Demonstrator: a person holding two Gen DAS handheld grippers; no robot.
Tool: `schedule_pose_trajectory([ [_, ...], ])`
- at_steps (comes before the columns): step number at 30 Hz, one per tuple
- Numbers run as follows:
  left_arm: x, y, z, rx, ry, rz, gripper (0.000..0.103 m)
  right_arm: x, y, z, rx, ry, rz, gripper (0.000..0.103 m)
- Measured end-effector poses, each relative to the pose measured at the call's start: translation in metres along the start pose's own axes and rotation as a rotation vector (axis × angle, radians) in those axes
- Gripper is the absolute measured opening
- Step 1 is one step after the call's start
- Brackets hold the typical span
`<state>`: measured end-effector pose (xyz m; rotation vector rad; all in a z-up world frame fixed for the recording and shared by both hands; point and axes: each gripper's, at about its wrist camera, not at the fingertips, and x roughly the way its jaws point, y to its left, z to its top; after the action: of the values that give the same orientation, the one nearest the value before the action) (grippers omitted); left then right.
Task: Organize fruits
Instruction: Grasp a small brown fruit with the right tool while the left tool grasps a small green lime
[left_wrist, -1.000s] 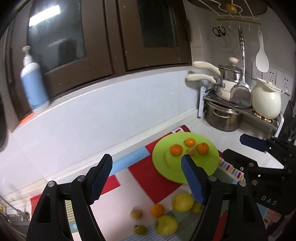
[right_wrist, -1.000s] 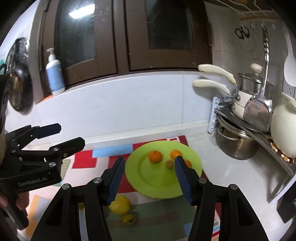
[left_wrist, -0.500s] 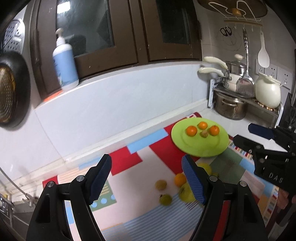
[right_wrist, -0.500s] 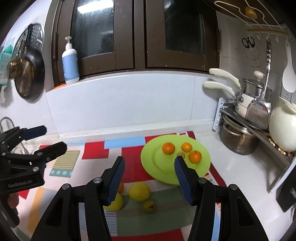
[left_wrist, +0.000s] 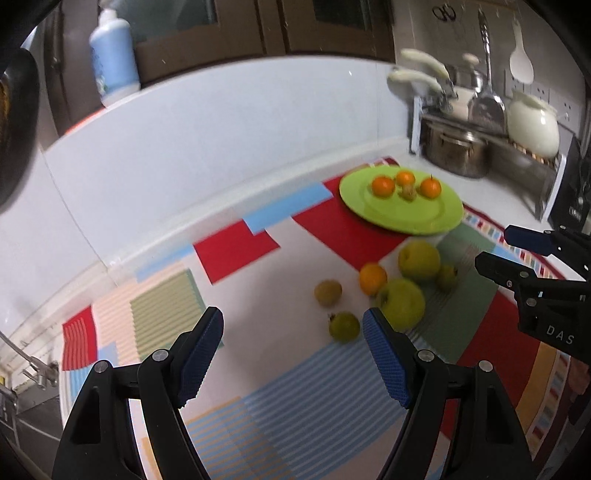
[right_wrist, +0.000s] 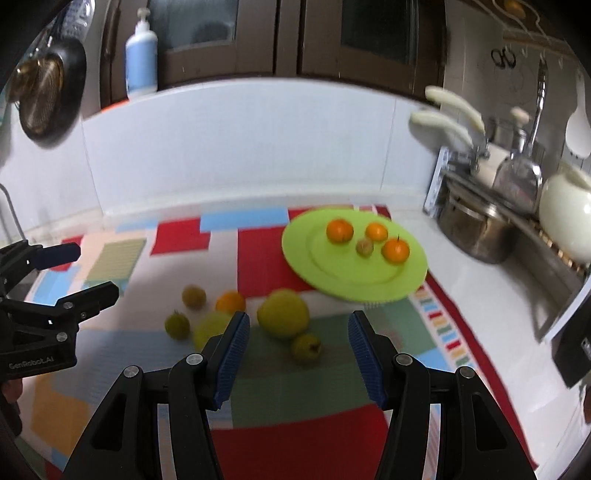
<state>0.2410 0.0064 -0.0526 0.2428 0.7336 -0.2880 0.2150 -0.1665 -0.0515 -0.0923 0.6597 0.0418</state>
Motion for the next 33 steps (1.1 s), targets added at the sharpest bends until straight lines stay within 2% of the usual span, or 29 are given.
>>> schedule_pose_trajectory([
  [6,0.028,-0.007,-0.011,0.034,0.042,-0.037,0.077,0.025,-0.005,-0.016,0.022,0.081,0.009,0.056],
  [12,0.051,-0.011,-0.012,0.05,0.053,-0.102,0.077,0.047,-0.007,-0.023,0.015,0.123,0.024,0.056],
  [20,0.079,-0.013,-0.01,0.016,0.104,-0.153,0.061,0.071,-0.014,-0.025,0.04,0.164,0.042,0.056],
  [23,0.086,-0.013,-0.009,0.004,0.117,-0.167,0.052,0.076,-0.015,-0.024,0.038,0.165,0.041,0.054],
  [28,0.093,-0.015,-0.008,-0.001,0.131,-0.192,0.034,0.085,-0.02,-0.022,0.068,0.18,0.065,0.043],
  [33,0.095,-0.015,-0.008,-0.018,0.136,-0.208,0.032,0.09,-0.019,-0.024,0.063,0.194,0.07,0.031],
])
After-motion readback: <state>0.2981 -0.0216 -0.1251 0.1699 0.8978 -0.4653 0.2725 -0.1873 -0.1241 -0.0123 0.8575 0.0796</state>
